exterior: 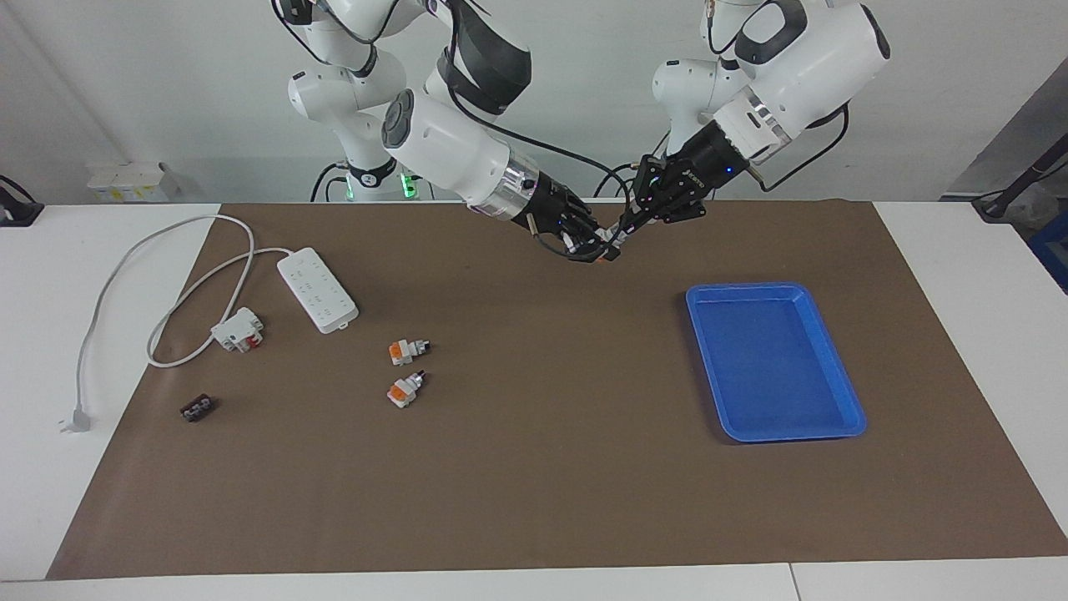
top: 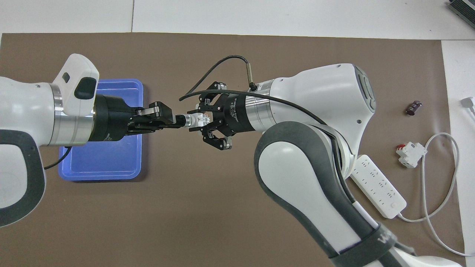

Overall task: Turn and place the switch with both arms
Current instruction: 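Grasp the switch with the left gripper from the right gripper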

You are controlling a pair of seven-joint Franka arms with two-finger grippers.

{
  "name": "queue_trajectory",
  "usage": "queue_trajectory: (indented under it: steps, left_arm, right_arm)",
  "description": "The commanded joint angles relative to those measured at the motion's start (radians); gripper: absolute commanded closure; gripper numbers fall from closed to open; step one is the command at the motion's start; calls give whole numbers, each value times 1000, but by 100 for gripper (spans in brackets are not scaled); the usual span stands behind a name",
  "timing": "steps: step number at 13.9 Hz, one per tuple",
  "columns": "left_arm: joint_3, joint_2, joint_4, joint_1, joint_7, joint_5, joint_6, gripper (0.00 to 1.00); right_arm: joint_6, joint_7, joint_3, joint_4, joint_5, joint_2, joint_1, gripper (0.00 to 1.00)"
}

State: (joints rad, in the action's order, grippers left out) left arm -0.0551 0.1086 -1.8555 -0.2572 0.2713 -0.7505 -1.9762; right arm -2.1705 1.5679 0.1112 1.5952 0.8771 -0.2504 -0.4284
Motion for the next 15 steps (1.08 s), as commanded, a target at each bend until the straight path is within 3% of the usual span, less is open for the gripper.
queue_trajectory:
  steps: [1,8,15]
  left_arm:
    - [9,19,-7,-17,205,-23,-27,100]
    - [-37,11,27,-20,889,-10,-27,100]
    - [-39,11,29,-11,1244,-41,-20,100]
  right_arm:
    - [5,17,4,-8,-16,-4,-1,100]
    - [6,17,4,-8,-16,-3,-1,100]
    - [6,17,5,-6,-16,-3,-1,100]
